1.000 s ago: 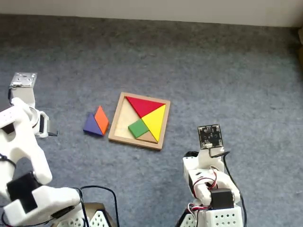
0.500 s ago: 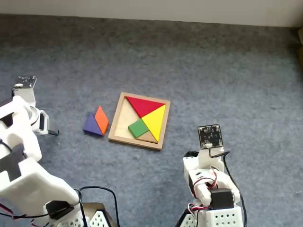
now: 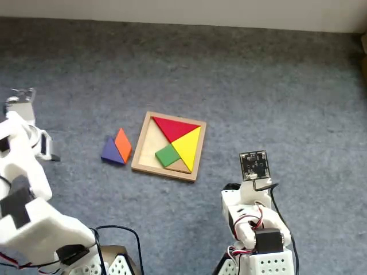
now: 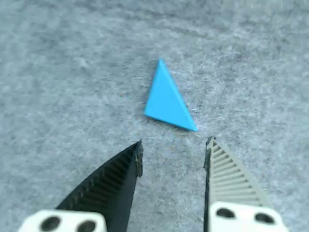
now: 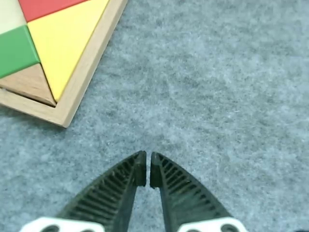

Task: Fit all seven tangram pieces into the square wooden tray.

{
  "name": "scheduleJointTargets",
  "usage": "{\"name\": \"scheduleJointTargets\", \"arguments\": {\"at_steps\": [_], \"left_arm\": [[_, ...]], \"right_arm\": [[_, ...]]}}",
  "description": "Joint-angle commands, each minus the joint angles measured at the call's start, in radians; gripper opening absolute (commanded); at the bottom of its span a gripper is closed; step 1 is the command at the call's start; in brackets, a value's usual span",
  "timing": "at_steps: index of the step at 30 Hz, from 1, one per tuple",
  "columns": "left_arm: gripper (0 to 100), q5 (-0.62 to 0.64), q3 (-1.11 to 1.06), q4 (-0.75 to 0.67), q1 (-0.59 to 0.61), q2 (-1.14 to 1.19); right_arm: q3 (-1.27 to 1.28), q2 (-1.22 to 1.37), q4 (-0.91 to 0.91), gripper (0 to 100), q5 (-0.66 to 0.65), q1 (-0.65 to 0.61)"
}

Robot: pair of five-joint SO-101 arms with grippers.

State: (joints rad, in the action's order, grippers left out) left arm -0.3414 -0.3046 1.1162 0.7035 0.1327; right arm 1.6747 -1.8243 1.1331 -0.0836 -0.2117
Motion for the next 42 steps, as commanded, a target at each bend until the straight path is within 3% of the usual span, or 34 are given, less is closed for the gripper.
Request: {"name": "scheduleJointTargets", "arguments": {"at_steps": [1,10,20,36,42], "left_arm": [[21,0.031,0.041,0.018,-0.051,-0.131],[21,0.035,0.045,-0.110,-0.113,0.051],[21,0.029,0.047,-0.206,0.002,0.229],[20,0.028,0.036,-0.198,0.093,0.291],[20,-0.029,0.035,-0.198,0.099,0.292]], "right_arm": [[0.107,-0.012,-0.010,2.9,0.006,0.013],[0.107,-0.012,-0.010,2.9,0.006,0.013],[0.107,-0.012,-0.010,2.9,0.006,0.013],[0.107,-0.012,-0.010,2.9,0.006,0.013],[0.107,-0.012,-0.010,2.9,0.006,0.013]]}}
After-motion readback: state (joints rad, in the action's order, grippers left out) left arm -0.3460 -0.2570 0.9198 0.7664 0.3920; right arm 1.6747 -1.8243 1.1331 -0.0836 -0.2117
